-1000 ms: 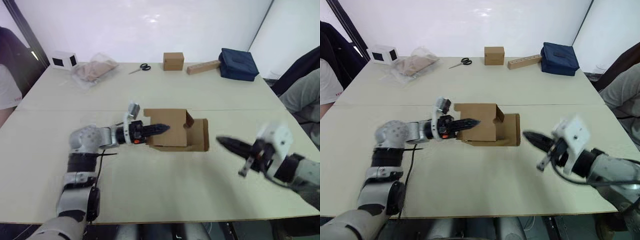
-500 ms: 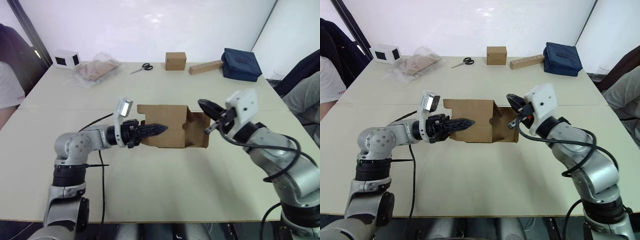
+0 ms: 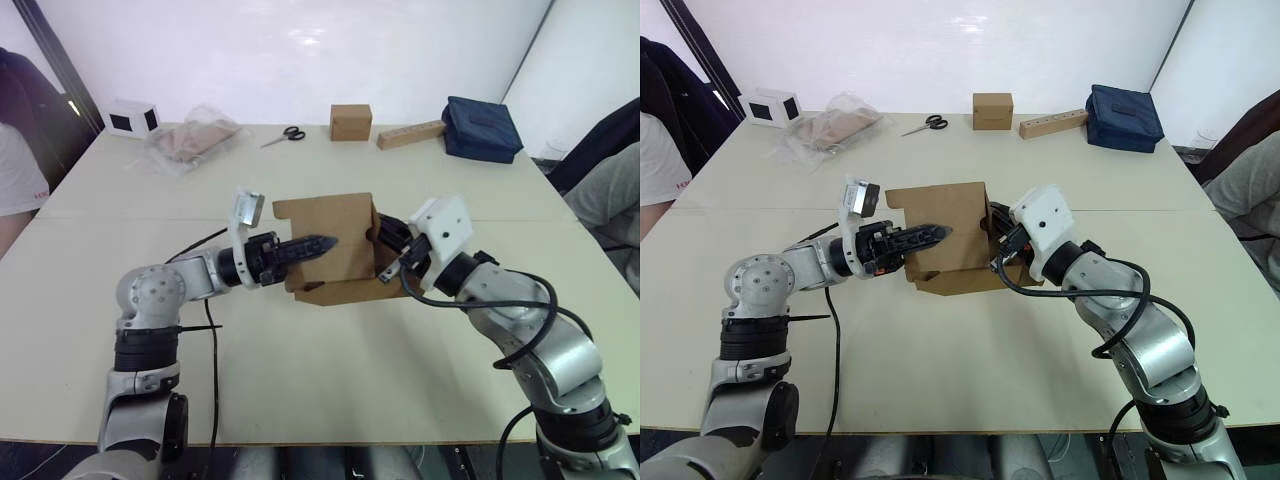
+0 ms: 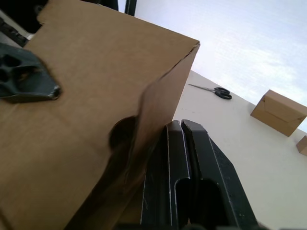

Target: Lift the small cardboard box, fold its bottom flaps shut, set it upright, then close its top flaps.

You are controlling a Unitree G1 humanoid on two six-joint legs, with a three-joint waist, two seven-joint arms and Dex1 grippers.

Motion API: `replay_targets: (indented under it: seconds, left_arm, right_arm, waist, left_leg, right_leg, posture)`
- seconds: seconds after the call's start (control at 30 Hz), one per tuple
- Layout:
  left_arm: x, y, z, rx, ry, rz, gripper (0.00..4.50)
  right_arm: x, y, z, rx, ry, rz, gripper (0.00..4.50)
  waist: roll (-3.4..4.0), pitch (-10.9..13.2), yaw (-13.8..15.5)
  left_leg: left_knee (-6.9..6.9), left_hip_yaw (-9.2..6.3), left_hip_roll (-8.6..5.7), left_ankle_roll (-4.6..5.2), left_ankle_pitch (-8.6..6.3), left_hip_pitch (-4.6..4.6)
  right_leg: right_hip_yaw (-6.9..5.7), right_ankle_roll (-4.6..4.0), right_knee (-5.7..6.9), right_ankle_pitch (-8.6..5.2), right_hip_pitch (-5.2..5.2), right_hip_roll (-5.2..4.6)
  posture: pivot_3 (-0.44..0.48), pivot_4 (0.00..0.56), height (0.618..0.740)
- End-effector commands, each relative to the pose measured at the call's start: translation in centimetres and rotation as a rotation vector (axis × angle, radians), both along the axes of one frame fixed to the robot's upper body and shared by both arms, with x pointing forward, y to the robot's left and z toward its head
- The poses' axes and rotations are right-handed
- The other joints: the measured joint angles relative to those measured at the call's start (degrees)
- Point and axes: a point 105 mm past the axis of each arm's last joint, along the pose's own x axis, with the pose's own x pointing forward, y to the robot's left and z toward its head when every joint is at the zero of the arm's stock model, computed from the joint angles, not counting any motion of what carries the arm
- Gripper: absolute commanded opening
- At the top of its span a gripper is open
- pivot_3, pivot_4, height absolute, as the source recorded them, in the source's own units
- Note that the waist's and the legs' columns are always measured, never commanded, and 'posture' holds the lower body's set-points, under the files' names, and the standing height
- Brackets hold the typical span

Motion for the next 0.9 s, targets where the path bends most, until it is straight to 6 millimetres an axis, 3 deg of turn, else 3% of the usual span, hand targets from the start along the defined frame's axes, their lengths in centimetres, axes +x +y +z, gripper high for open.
replay_targets:
  seconds: [0.03,0.17,0.27,0.57,0.9]
  left_arm:
    - [-0.2,0.2,1.2,-0.024,-0.033,-0.01,0.05]
    - [-0.7,0.2,0.9,-0.002,-0.037,-0.025,0.05]
    - [-0.7,0.3,0.8,0.005,-0.031,-0.022,0.05]
    - [-0.8,0.3,0.8,0.001,-0.026,-0.024,0.05]
    - [-1.6,-0.2,0.9,-0.012,-0.011,-0.056,0.05]
  right_arm:
    - [-0.6,0.0,1.6,0.006,-0.08,0.01,0.0]
    - [-0.3,-1.9,2.6,0.006,-0.11,-0.052,0.0]
    - [-0.7,-2.2,2.8,0.022,-0.095,-0.038,0.0]
    - [-1.9,-0.4,1.4,0.035,-0.008,0.072,0.0]
    - [-1.7,0.4,0.9,0.025,-0.002,0.099,0.0]
  waist:
    - [0.0,0.0,0.0]
    - [0.0,0.0,0.0]
    - [0.0,0.0,0.0]
    - [0.0,0.0,0.0]
    - [0.0,0.0,0.0]
  left_leg:
    - [0.0,0.0,0.0,0.0,0.0,0.0]
    - [0.0,0.01,0.0,0.0,0.0,0.0]
    - [0.0,0.01,0.0,0.0,0.0,0.0]
    - [-0.01,0.0,0.0,0.0,0.0,0.0]
    - [-0.01,0.0,0.0,0.0,0.0,0.0]
  right_leg:
    - [0.0,0.0,0.0,0.0,0.0,0.0]
    - [0.0,0.0,-0.01,0.0,0.0,0.0]
    - [0.0,-0.01,0.0,0.0,0.0,0.0]
    - [0.0,-0.01,0.0,-0.01,0.0,0.0]
    - [0.0,-0.02,-0.01,-0.01,0.0,-0.01]
  posture:
    - [0.0,0.15,0.74]
    - [0.0,0.15,0.74]
    - [0.0,0.15,0.74]
    - [0.0,0.15,0.74]
    - [0.0,0.15,0.74]
